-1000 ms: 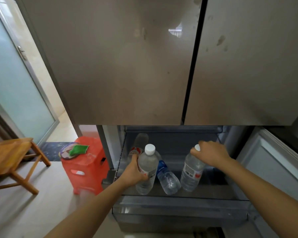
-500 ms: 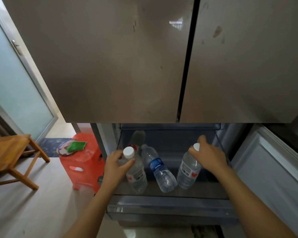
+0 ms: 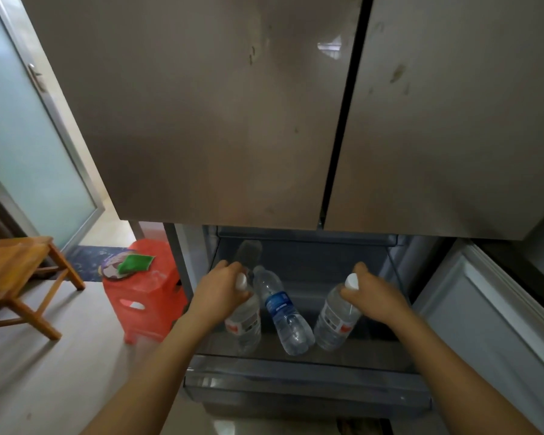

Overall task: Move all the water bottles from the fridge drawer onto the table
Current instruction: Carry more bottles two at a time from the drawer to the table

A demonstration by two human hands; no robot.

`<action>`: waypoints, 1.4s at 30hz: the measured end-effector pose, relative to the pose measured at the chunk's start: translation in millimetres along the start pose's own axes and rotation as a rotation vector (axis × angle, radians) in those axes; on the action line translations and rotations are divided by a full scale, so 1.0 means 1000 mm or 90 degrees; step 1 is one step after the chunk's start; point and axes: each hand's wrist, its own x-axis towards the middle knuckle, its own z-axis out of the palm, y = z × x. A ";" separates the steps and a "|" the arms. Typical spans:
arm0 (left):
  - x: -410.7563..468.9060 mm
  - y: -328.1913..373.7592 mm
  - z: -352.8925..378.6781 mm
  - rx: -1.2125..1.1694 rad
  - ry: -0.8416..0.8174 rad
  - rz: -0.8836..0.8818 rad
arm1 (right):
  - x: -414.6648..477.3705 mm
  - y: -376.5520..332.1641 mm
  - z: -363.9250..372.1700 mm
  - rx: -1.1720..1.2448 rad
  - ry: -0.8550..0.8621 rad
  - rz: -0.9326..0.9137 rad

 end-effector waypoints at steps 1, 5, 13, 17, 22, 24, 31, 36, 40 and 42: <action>0.000 0.001 0.000 0.008 -0.005 -0.001 | -0.002 -0.001 0.001 0.014 0.008 0.001; 0.003 0.005 -0.007 0.035 -0.029 0.007 | -0.010 -0.002 0.000 0.024 0.035 0.011; 0.013 0.028 -0.021 0.068 -0.072 0.060 | -0.016 0.001 -0.022 0.097 0.092 0.067; 0.016 0.041 -0.044 0.038 -0.033 0.106 | -0.028 -0.007 -0.054 0.094 0.185 0.061; 0.019 0.071 -0.076 0.063 -0.039 0.182 | -0.056 -0.025 -0.119 0.089 0.270 0.002; 0.020 0.087 -0.090 0.067 -0.050 0.208 | -0.068 -0.034 -0.141 0.089 0.309 -0.016; 0.009 0.128 -0.113 -0.065 -0.060 0.289 | -0.114 -0.036 -0.177 0.176 0.387 -0.002; -0.008 0.147 -0.101 -0.126 -0.120 0.314 | -0.144 -0.011 -0.167 0.182 0.418 0.067; -0.034 0.162 -0.096 -0.201 -0.145 0.310 | -0.180 0.006 -0.158 0.127 0.407 0.089; -0.049 0.166 -0.096 -0.214 -0.147 0.300 | -0.197 0.015 -0.156 0.114 0.386 0.081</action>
